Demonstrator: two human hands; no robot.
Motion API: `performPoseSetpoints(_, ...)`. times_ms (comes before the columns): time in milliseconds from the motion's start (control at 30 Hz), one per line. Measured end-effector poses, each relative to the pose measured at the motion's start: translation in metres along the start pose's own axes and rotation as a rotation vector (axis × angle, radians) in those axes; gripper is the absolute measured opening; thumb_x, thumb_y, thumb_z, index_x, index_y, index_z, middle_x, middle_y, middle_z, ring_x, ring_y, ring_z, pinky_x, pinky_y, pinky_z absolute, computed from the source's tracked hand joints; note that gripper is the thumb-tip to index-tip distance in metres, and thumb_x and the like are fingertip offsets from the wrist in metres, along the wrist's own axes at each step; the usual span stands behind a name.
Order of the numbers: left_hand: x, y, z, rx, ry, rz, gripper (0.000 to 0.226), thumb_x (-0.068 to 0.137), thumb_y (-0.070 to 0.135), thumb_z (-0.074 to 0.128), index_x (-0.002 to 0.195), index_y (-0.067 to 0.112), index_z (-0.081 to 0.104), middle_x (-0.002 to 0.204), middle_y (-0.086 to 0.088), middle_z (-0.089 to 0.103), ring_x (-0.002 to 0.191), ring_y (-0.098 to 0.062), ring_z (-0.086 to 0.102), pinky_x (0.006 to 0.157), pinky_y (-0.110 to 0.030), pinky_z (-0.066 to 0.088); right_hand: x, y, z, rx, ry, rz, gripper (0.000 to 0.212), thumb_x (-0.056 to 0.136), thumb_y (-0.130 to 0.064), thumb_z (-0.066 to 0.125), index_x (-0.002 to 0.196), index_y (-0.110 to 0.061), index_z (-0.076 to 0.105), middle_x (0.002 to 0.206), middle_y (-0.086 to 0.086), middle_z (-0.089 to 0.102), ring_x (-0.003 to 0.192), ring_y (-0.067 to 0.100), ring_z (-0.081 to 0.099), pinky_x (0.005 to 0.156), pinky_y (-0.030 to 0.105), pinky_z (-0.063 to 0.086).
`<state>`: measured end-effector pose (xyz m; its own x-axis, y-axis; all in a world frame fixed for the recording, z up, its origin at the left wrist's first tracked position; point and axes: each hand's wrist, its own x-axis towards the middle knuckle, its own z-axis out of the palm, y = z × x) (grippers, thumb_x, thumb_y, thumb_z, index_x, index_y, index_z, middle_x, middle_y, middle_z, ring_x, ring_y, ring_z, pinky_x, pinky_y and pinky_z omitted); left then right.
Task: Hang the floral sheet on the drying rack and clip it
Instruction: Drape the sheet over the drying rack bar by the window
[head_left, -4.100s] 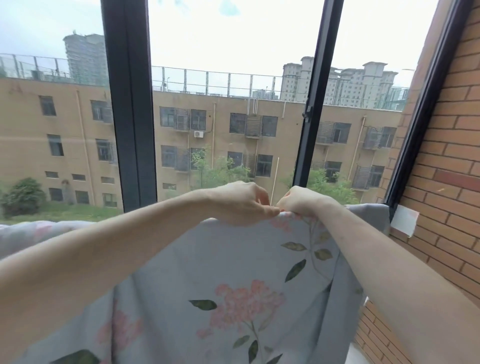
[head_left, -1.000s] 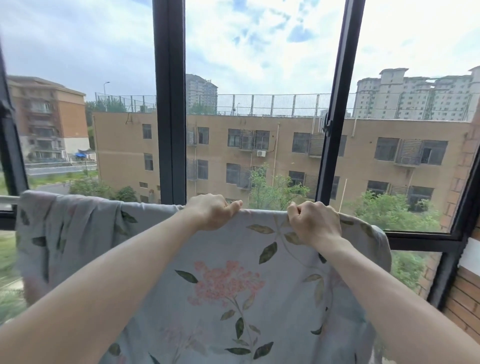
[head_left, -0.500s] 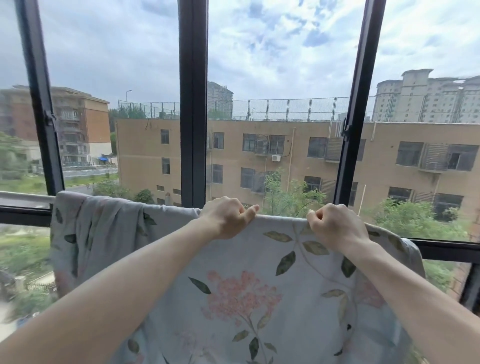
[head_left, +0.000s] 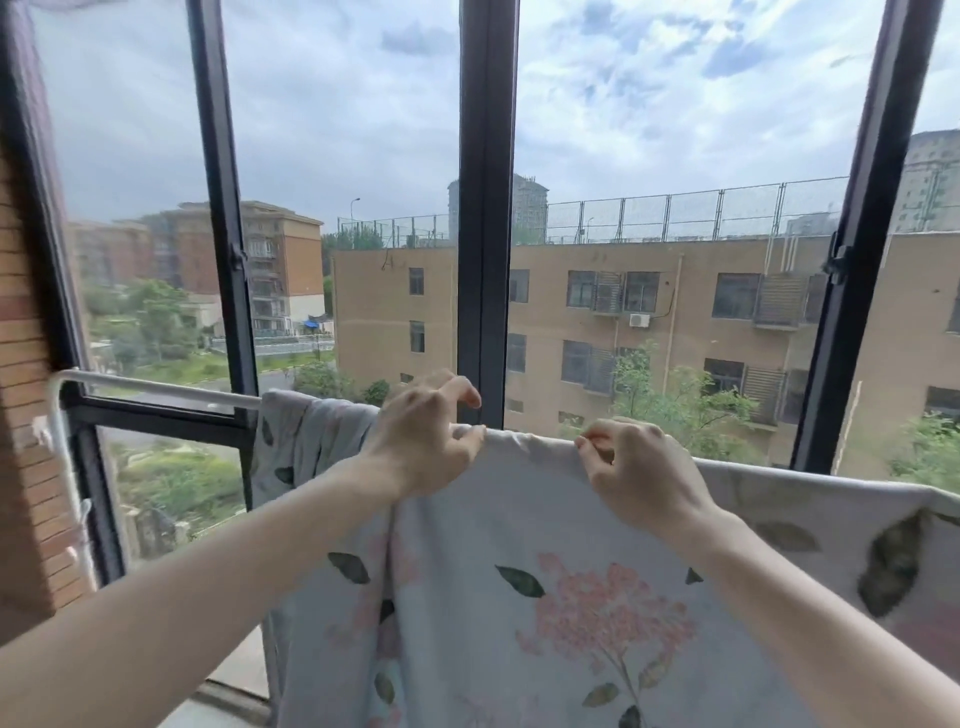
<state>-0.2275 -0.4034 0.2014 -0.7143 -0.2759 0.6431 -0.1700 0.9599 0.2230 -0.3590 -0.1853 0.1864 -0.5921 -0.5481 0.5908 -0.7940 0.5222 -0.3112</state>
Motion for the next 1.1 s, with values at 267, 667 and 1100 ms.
performPoseSetpoints(267, -0.029, -0.131, -0.074, 0.228, -0.074, -0.422, 0.034, 0.084, 0.064, 0.063, 0.091, 0.032, 0.054, 0.095, 0.010, 0.063, 0.084, -0.014, 0.061, 0.073, -0.035, 0.050, 0.041, -0.091, 0.060, 0.076, -0.097, -0.119, 0.028, 0.098, -0.041, 0.056, 0.119, -0.030, 0.071, 0.119, -0.011, 0.068, 0.102, 0.018, 0.065, 0.079, 0.030, 0.045)
performPoseSetpoints(667, -0.018, -0.185, -0.047, 0.235, -0.203, -0.220, 0.088, 0.059, 0.098, 0.058, 0.111, 0.029, 0.038, 0.095, 0.006, 0.063, 0.091, -0.023, 0.067, 0.071, -0.037, 0.050, 0.081, -0.168, 0.135, -0.144, -0.057, 0.077, 0.034, 0.095, -0.053, 0.052, 0.091, -0.029, 0.075, 0.079, -0.008, 0.073, 0.084, 0.021, 0.065, 0.070, 0.033, 0.042)
performPoseSetpoints(1100, 0.008, -0.216, -0.026, -0.298, -0.010, -0.007, 0.015, 0.084, 0.019, 0.070, 0.093, 0.027, 0.060, 0.072, 0.012, 0.066, 0.069, -0.011, 0.062, 0.071, -0.033, 0.050, 0.100, -0.168, 0.126, -0.237, -0.235, 0.377, 0.081, 0.102, -0.070, 0.012, 0.097, -0.018, 0.074, 0.091, 0.001, 0.068, 0.090, 0.026, 0.060, 0.078, 0.038, 0.038)
